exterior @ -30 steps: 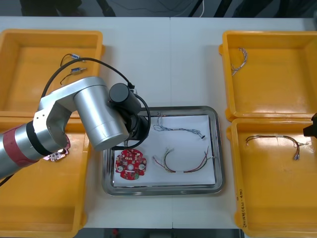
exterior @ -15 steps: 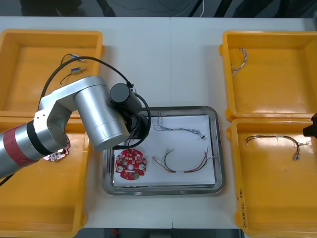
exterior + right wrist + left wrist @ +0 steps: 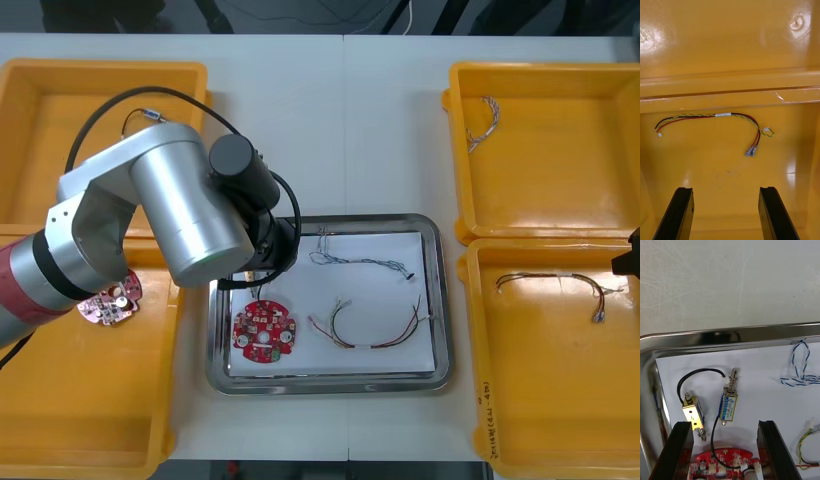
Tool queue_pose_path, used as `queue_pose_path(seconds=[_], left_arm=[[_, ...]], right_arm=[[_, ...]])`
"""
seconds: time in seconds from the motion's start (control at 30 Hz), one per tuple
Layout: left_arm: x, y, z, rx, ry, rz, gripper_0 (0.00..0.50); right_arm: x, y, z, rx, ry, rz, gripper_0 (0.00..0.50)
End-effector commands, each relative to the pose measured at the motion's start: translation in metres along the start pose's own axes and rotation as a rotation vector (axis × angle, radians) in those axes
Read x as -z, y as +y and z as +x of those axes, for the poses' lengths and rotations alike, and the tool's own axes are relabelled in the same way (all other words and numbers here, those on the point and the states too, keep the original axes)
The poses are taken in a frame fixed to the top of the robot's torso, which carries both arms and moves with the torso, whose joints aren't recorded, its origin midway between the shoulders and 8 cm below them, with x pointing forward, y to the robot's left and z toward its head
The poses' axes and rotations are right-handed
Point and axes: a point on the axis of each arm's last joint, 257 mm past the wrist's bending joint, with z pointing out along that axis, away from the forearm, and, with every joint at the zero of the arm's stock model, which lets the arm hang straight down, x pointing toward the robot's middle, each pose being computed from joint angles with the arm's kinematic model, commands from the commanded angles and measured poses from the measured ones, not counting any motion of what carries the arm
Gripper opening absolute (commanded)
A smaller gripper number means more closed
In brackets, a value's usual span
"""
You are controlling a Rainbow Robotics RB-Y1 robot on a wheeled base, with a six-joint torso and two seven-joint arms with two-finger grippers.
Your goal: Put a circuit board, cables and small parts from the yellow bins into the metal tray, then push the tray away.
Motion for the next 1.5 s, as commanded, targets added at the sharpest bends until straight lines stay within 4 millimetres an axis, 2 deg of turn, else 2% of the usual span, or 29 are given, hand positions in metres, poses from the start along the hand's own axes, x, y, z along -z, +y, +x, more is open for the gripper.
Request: queue_pose_path(seconds=[0.03,0.37,0.43,0.47,0.53,0.57,0.67,0.7,0.77,0.83,0.9,0.93,0.97,1.0,1.17,1.37,1.5], left_arm=[[0.046,-0.012,-0.036,0.064,-0.055,0.058,0.5],[0.095,0.04,-0.064,0.06,-0.012,0.018,0.5],[0.104,0.055,-0.066,0.046,0.001,-0.001,0.5],[0.104,0.055,-0.066,0.046,0.001,-0.001,0.5],[0.116,0.077,-0.069,0.027,0.018,-0.035,0.5],[0.116,0.077,-0.069,0.027,0.018,-0.035,0.5],[0.129,0.094,-0.083,0.01,0.002,-0.028,0.5],[0.129,0.094,-0.083,0.01,0.002,-0.028,0.5],[0.138,0.108,-0.092,-0.004,-0.015,-0.016,0.5],[0.142,0.119,-0.095,-0.011,-0.026,-0.019,0.5],[0.144,0.127,-0.095,-0.014,-0.027,-0.02,0.5],[0.145,0.139,-0.093,-0.018,-0.026,-0.025,0.5],[0.145,0.139,-0.093,-0.018,-0.026,-0.025,0.5],[0.146,0.15,-0.092,-0.021,-0.027,-0.032,0.5],[0.147,0.179,-0.085,-0.02,-0.02,-0.052,0.5],[0.157,0.207,-0.086,-0.011,-0.046,-0.065,0.5],[0.16,0.223,-0.077,0.014,-0.051,-0.078,0.5]], right_arm=[[0.012,-0.008,-0.004,-0.037,-0.029,0.021,0.5],[0.017,-0.002,-0.006,-0.023,-0.044,0.011,0.5],[0.019,0.002,-0.007,-0.003,-0.054,0.007,0.5],[0.019,0.002,-0.007,-0.003,-0.054,0.007,0.5],[0.023,0.015,-0.009,0.04,-0.065,-0.002,0.5],[0.023,0.015,-0.009,0.04,-0.065,-0.002,0.5],[0.026,0.037,-0.013,0.108,-0.072,-0.03,0.5],[0.026,0.037,-0.013,0.108,-0.072,-0.03,0.5],[0.032,0.057,-0.016,0.159,-0.07,-0.082,0.5],[0.036,0.068,-0.018,0.191,-0.071,-0.108,0.5],[0.038,0.075,-0.018,0.218,-0.07,-0.126,0.5],[0.042,0.089,-0.018,0.262,-0.068,-0.15,0.5],[0.042,0.089,-0.018,0.262,-0.068,-0.15,0.5],[0.045,0.102,-0.017,0.302,-0.066,-0.172,0.5],[0.054,0.143,-0.014,0.437,-0.069,-0.225,0.5],[0.055,0.187,-0.005,0.609,-0.057,-0.239,0.5],[0.05,0.215,0.008,0.729,-0.033,-0.25,0.5]])
